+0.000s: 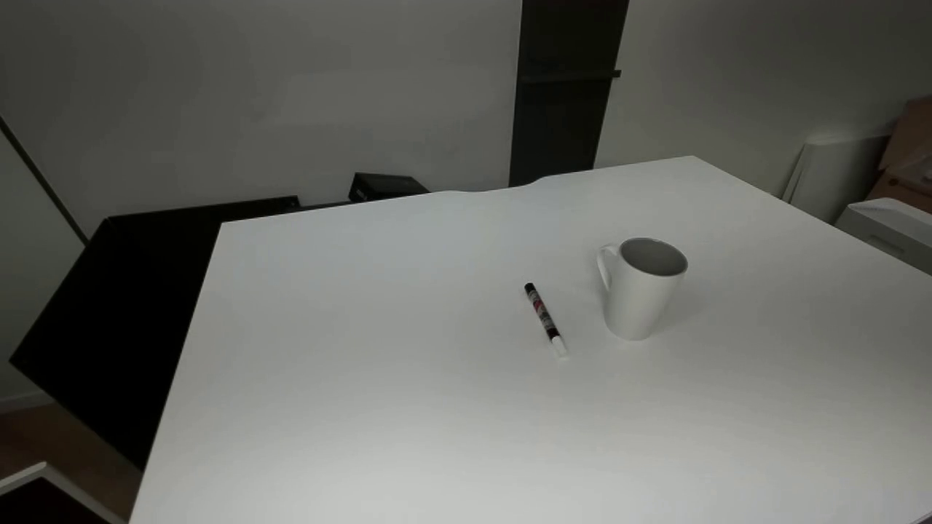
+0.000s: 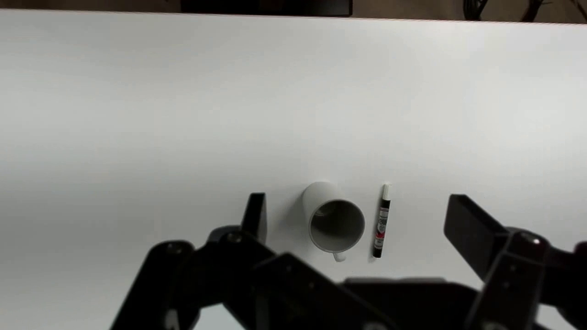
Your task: Pick an object from the table and place it in basket
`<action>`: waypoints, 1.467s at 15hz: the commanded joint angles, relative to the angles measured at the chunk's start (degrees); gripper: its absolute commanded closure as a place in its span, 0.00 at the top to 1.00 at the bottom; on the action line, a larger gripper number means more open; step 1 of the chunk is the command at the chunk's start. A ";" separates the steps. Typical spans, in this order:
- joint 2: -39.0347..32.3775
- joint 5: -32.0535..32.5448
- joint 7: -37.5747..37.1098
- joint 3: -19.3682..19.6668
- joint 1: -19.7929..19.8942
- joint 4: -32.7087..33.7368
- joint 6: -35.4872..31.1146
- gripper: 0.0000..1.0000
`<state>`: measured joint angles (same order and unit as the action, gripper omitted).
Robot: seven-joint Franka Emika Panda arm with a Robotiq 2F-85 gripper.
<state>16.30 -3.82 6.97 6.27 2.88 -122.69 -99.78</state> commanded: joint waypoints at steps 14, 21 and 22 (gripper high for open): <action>-25.23 -1.50 -19.76 -7.34 -4.97 23.64 -6.29 1.00; -26.08 -1.66 -19.65 -7.67 -5.80 22.95 -7.58 1.00; -26.20 -1.66 -19.67 -7.66 -5.78 23.05 -7.58 1.00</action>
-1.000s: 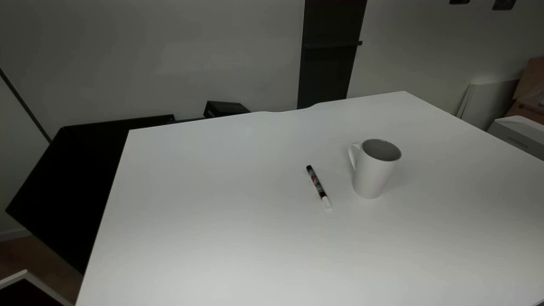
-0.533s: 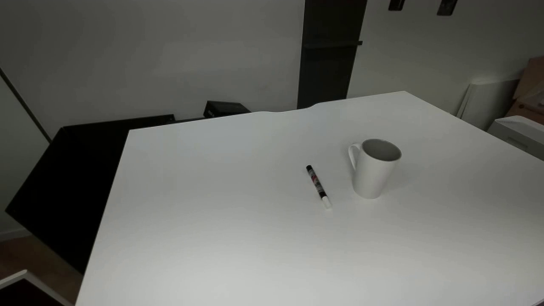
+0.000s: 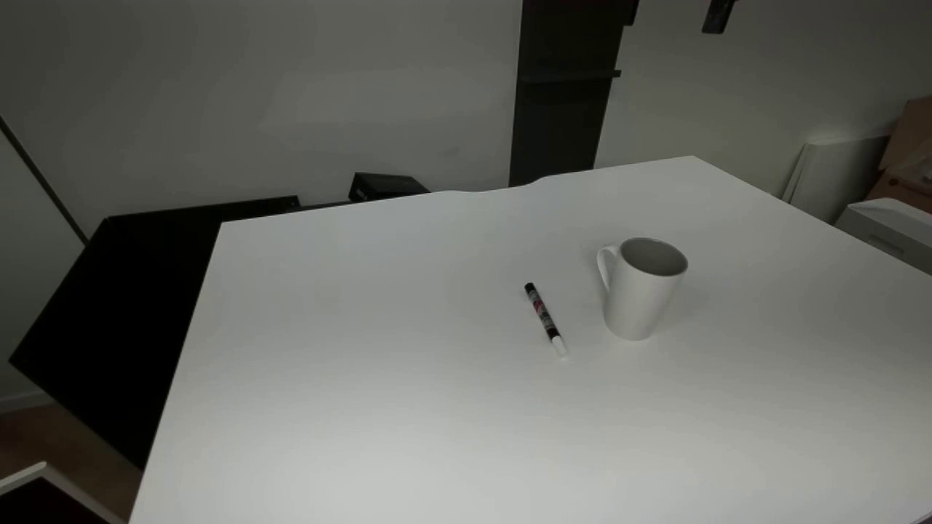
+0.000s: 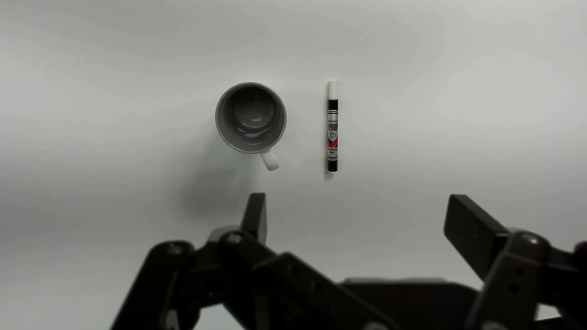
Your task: Pick an object from the table and place it in basket
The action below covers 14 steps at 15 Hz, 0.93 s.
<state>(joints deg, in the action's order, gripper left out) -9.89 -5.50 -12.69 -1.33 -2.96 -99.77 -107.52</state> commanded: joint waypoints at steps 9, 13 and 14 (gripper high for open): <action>-2.45 4.78 -0.69 -1.36 -2.35 -0.39 -3.68 1.00; -4.57 3.39 0.23 -1.89 -2.91 -1.84 -10.95 1.00; -5.29 2.92 -0.03 -1.96 -2.95 -2.06 -13.02 1.00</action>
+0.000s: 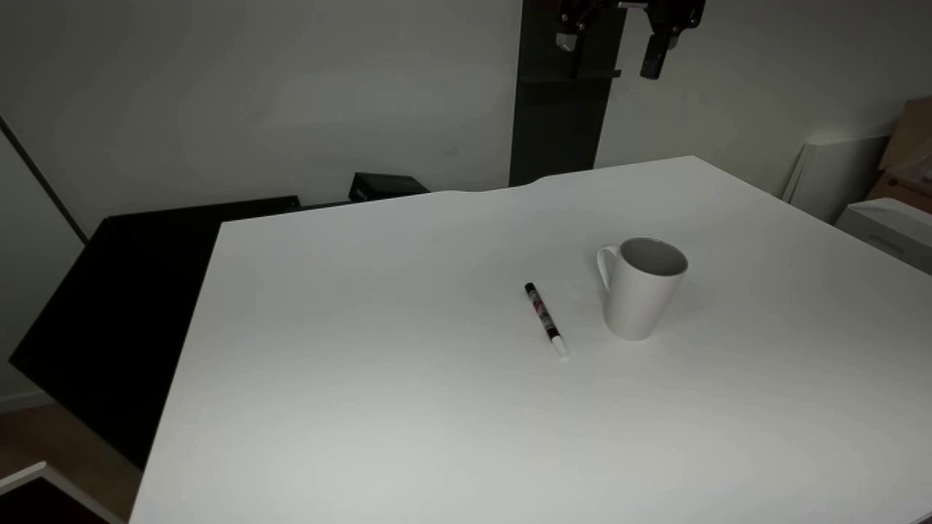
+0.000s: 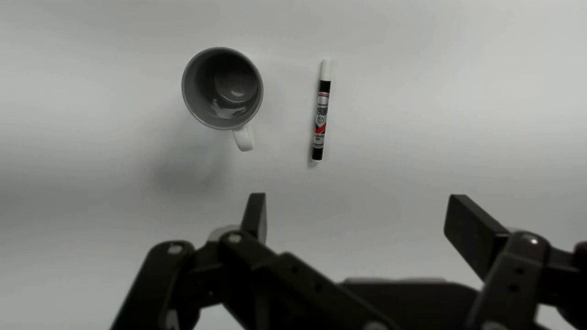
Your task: Pick an object from the table and place it in basket
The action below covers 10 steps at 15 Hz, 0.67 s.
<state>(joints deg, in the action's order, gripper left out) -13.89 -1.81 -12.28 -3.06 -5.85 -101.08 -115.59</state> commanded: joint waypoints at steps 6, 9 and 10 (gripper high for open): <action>-5.12 -4.05 -3.05 -0.22 -0.38 -4.03 -12.34 1.00; -6.79 -3.98 -3.28 0.21 -0.62 -6.46 -14.02 1.00; -6.54 -3.95 -1.06 -0.09 -0.24 -5.06 -13.02 1.00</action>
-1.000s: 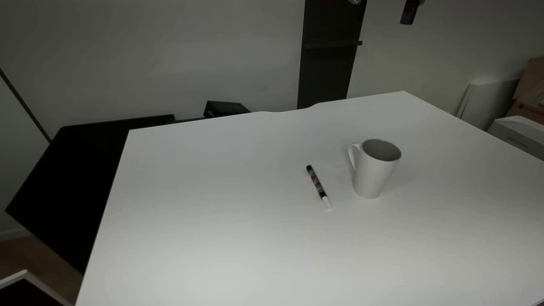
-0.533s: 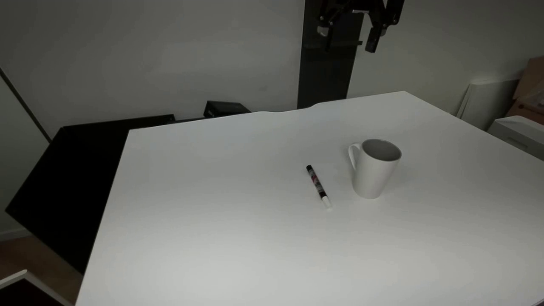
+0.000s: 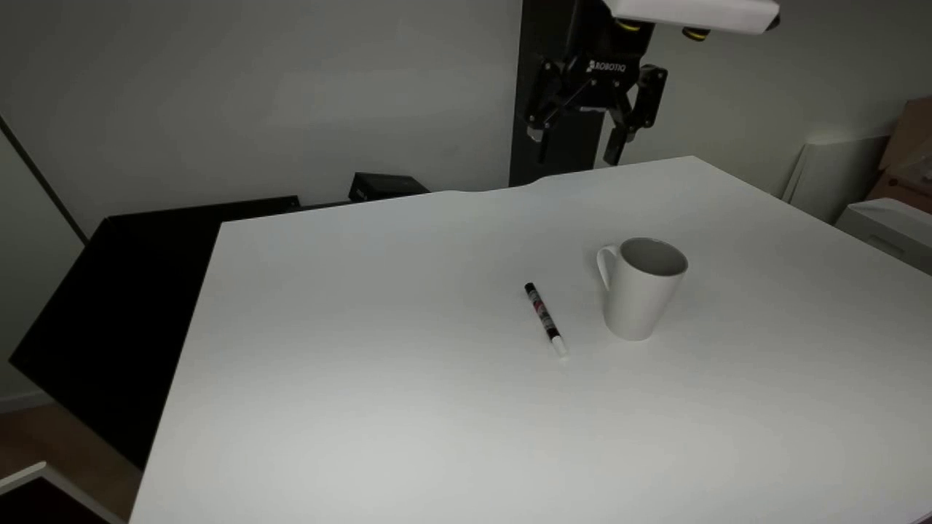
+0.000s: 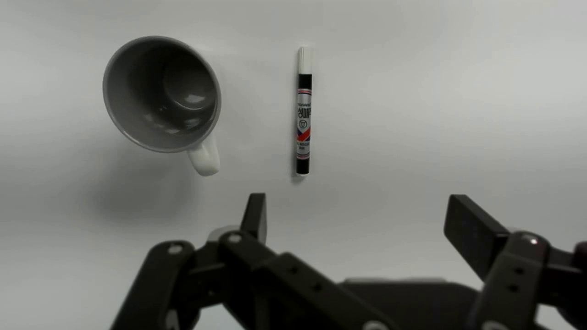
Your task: Pick an object from the table and place it in basket
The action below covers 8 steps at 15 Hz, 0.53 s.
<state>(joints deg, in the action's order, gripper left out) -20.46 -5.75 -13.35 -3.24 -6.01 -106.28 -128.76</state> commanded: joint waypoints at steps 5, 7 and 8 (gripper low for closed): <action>-0.95 -0.04 -0.11 0.15 -0.10 -1.03 -0.71 1.00; -0.71 1.29 -1.09 0.57 -0.75 -1.88 -3.22 1.00; -1.08 0.58 0.18 0.10 -0.38 -1.84 -3.49 1.00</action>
<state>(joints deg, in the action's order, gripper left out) -21.45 -5.43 -13.35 -3.20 -6.04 -107.49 -130.16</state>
